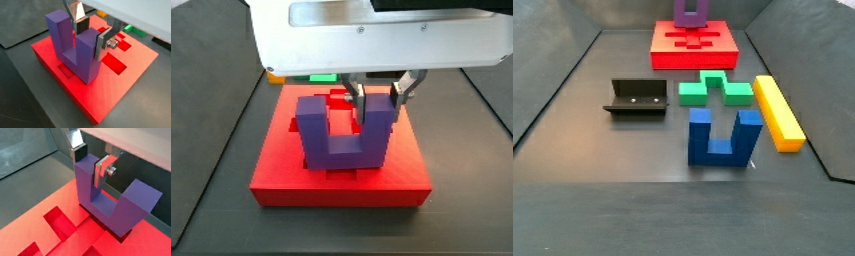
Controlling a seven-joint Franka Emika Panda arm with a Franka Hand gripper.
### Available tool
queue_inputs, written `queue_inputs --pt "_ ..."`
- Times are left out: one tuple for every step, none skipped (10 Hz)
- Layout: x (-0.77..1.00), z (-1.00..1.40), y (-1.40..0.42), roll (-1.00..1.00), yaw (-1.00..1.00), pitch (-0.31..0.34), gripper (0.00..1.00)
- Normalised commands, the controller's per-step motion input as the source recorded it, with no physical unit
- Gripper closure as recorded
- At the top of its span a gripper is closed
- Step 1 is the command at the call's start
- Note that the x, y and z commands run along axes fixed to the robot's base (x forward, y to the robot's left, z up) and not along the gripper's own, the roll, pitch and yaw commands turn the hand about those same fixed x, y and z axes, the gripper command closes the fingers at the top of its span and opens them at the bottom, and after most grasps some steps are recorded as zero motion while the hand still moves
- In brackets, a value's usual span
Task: Pick up the purple object. Move up. Move to above the board. Insert the purple object.
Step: Insert the purple object.
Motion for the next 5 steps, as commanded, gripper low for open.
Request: queue_inputs --pt "0.0 -0.17 0.0 0.11 0.0 0.03 1.0" --pt "0.0 -0.14 0.02 0.1 0.0 0.034 1.0" --pt "0.01 -0.14 0.11 0.09 0.0 0.044 1.0" --pt "0.02 -0.14 0.13 0.1 -0.01 0.05 1.0" --pt "0.04 -0.14 0.12 0.09 -0.02 0.05 1.0"
